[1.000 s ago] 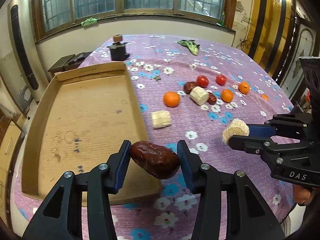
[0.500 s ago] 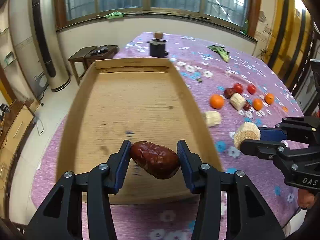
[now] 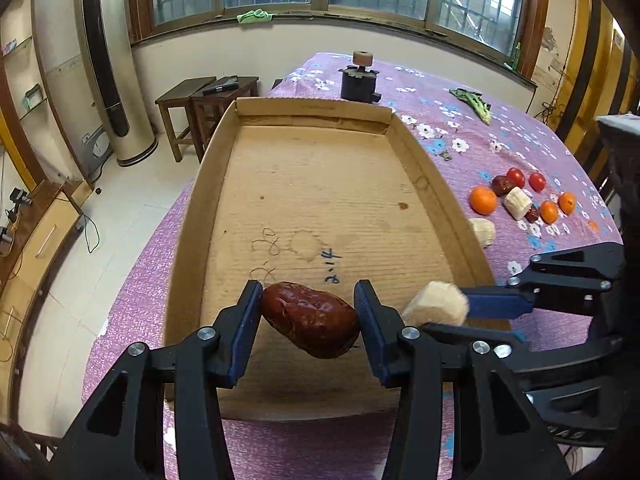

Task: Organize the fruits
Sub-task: 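Carry the red date and beige cube over the cardboard tray with both tools, then open left tool to drop the date while right tool releases the cube into tray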

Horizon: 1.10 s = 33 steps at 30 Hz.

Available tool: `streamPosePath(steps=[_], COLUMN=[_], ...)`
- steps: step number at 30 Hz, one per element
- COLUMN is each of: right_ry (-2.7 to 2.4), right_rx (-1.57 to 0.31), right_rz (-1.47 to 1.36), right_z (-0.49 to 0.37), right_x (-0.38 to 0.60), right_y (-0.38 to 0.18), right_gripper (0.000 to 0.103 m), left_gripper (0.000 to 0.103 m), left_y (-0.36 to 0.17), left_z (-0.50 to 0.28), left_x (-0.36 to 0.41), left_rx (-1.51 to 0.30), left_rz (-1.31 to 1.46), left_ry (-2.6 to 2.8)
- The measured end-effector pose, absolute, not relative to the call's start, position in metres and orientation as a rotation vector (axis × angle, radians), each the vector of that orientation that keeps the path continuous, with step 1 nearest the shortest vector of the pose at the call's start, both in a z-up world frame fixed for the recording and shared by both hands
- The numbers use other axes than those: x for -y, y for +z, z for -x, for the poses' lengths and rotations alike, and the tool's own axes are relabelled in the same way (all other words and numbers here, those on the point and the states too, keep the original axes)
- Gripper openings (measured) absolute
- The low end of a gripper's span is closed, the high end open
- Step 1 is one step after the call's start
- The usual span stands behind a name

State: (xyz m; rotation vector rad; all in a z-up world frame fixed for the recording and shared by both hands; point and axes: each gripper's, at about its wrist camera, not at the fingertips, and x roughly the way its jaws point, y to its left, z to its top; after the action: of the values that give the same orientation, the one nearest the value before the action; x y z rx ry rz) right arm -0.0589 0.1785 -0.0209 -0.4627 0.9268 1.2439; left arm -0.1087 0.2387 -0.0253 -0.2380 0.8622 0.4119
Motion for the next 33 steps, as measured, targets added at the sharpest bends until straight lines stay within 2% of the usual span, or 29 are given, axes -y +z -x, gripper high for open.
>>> streamPosePath(steps=[7,9,11,14,15,33], right_ry=[1.245,1.252,1.248,1.252,1.258,1.136], right_rx=[-0.974,-0.981,-0.974,-0.96,-0.957,-0.907], right_rz=[0.513,0.515,0.519,0.512,0.505,0.325], right_z=[0.056,0.056,0.054,0.054,0.054,0.027], right_x=[-0.195,-0.197,-0.198,-0.194,-0.192,-0.081], right_y=[-0.042,-0.045,-0.046,-0.044,-0.042,-0.008], right_gripper=[0.024,0.026,0.033,0.036,0.036,0.037], left_gripper=[0.046,0.046,0.046,0.063,0.064,0.064], left_y=[-0.039,-0.042,-0.043,-0.041,-0.039,-0.007], left_z=[0.107,0.106,0.106,0.108,0.109,0.099], left_x=[-0.246,-0.244,-0.242,-0.242,-0.242,-0.198], left_rx=[-0.913,-0.921,-0.93,-0.926,-0.92,-0.877], left_rz=[0.25,0.232,0.224,0.227,0.226,0.19], left_ry=[0.414,0.434,0.442,0.453,0.458,0.392])
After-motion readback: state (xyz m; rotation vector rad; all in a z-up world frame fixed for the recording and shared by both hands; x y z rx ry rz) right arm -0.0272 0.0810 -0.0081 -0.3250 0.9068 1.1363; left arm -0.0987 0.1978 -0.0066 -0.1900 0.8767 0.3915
